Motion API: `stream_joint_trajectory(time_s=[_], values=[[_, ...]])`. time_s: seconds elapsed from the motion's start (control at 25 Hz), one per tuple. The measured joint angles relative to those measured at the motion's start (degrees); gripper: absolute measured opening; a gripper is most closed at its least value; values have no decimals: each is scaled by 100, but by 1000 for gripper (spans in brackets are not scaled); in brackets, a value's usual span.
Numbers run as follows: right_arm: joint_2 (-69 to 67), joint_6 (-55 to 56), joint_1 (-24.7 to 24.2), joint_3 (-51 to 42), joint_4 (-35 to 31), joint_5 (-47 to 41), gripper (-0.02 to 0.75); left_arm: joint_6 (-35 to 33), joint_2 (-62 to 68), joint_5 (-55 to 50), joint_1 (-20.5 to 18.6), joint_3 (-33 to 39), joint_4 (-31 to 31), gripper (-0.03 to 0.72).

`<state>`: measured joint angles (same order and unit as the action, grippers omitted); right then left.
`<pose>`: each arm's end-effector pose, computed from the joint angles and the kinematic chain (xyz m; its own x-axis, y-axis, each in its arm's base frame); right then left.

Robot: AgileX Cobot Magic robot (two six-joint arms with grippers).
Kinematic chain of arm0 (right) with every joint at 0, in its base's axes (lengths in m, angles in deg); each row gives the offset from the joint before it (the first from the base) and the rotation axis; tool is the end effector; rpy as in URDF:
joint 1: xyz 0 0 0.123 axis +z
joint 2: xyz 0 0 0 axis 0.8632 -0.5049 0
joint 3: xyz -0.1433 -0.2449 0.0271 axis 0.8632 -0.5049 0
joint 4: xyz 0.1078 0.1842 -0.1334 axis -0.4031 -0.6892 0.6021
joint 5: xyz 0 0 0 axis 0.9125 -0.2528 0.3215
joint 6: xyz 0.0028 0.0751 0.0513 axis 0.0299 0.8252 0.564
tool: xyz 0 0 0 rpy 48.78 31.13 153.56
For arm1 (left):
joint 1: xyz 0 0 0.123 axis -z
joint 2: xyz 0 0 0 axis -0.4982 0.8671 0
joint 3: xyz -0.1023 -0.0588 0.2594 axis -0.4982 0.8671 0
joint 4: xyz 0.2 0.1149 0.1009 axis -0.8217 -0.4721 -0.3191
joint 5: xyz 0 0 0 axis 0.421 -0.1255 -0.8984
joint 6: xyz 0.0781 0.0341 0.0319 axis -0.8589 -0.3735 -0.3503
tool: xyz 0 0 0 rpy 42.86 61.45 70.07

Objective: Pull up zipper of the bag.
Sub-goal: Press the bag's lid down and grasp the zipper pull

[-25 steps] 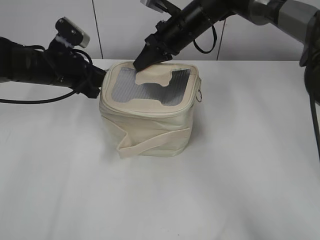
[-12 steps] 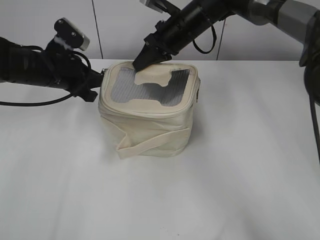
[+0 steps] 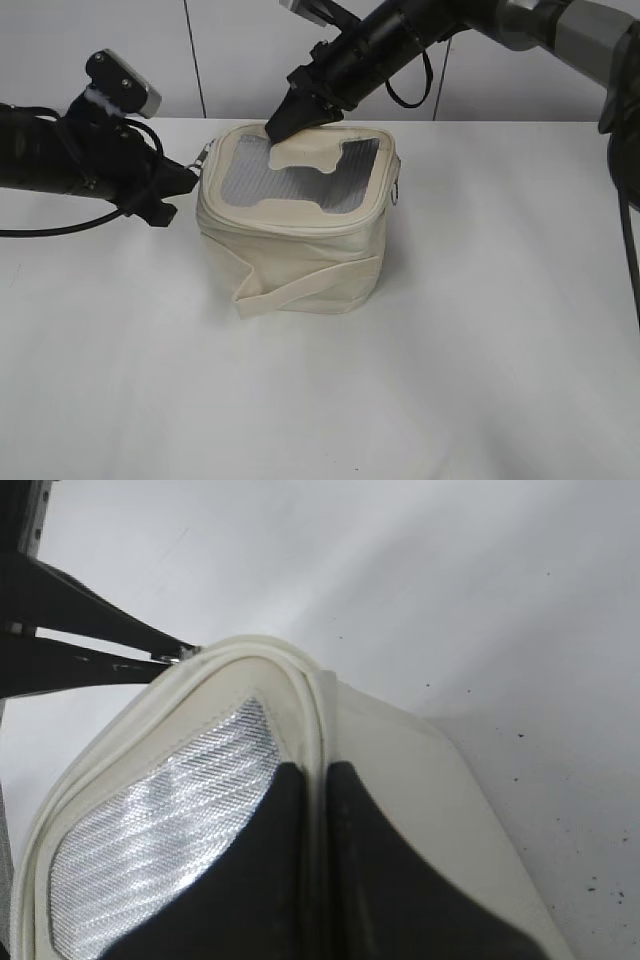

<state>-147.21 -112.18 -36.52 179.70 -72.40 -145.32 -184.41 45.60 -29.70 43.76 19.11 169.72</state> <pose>0.4645 0.2681 0.1974 -0.6445 -0.4907 -0.5864 -0.7646 0.4169 0.4915 0.3352 -0.1198 0.1668 -0.2889 0.5751 -0.7654 0.7739 0.6109 0.1669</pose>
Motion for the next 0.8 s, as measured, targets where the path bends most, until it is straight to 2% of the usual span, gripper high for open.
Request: stream_joint_trajectory(time_s=[0.16,0.36,0.8], values=[[0,28,0,0,0,0,46,250,-135,59,0,21,-146,9],[0,65,0,0,0,16,46,744,-434,62,0,190,-652,9],[0,84,18,0,-51,12,46,1050,-983,22,0,922,-688,9]])
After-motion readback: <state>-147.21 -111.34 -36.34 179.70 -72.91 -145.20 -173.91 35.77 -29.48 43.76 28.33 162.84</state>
